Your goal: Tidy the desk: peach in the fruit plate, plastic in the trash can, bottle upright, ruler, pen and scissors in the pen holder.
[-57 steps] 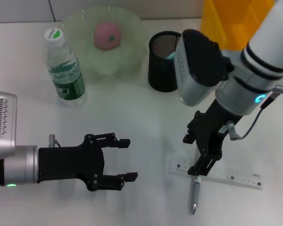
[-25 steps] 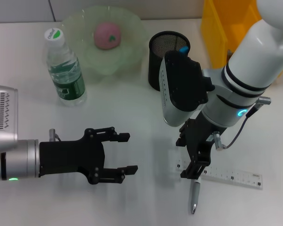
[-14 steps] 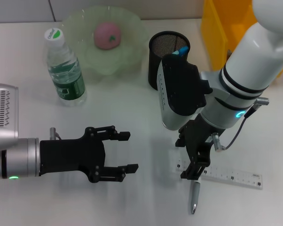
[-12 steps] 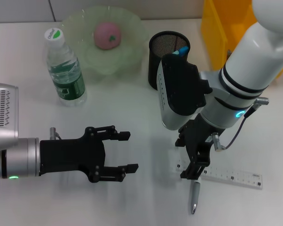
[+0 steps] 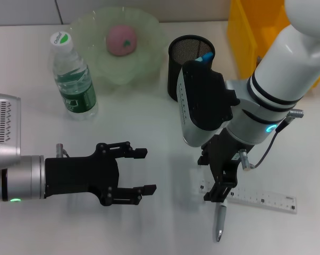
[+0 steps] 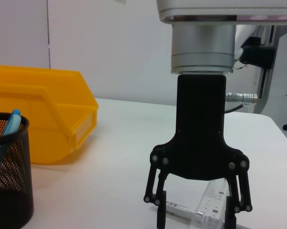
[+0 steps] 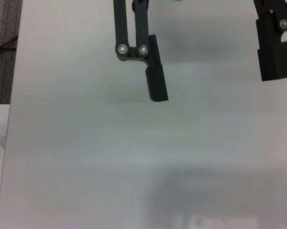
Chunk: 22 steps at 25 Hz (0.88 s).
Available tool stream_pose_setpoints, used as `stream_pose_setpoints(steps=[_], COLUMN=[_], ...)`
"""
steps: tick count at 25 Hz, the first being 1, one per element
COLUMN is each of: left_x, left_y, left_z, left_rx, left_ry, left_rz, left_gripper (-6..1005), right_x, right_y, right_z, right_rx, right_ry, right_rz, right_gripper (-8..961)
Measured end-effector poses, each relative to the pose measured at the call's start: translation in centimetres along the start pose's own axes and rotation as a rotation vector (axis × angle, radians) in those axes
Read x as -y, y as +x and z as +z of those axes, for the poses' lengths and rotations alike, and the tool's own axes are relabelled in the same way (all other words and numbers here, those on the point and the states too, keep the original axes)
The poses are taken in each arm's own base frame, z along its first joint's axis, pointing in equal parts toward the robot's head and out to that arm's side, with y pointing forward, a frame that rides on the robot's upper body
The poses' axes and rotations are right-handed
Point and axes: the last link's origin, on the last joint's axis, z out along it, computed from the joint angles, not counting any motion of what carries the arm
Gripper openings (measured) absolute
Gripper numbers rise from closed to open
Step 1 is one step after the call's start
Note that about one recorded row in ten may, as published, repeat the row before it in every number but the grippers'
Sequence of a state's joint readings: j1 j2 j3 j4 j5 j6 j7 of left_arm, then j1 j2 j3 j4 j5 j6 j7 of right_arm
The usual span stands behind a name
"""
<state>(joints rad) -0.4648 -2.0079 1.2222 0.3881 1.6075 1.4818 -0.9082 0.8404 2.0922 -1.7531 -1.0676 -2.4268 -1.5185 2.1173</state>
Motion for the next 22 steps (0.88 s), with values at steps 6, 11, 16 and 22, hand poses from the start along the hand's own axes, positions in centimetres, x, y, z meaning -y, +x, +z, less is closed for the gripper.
stream_pose_setpoints(steps=[6, 11, 16, 22], left_x=[0.03, 0.05, 0.13, 0.14], left_y=[0.02, 0.03, 0.08, 0.03], left_z=[-0.02, -0.03, -0.07, -0.18], left_rx=[-0.001, -0.002, -0.005, -0.007], left_ry=[0.002, 0.003, 0.008, 0.014], left_rz=[0.0, -0.008, -0.011, -0.015], left_gripper=[784, 784, 784, 784], right_x=[-0.26, -0.55, -0.5, -0.65], right_y=[0.05, 0.05, 0.04, 0.16], right_z=[0.28, 0.58, 0.63, 0.87], right_rx=[-0.011, -0.021, -0.016, -0.022], right_ry=[-0.007, -0.014, -0.01, -0.014], right_rz=[-0.017, -0.033, -0.036, -0.038], right_gripper=[764, 758, 753, 746])
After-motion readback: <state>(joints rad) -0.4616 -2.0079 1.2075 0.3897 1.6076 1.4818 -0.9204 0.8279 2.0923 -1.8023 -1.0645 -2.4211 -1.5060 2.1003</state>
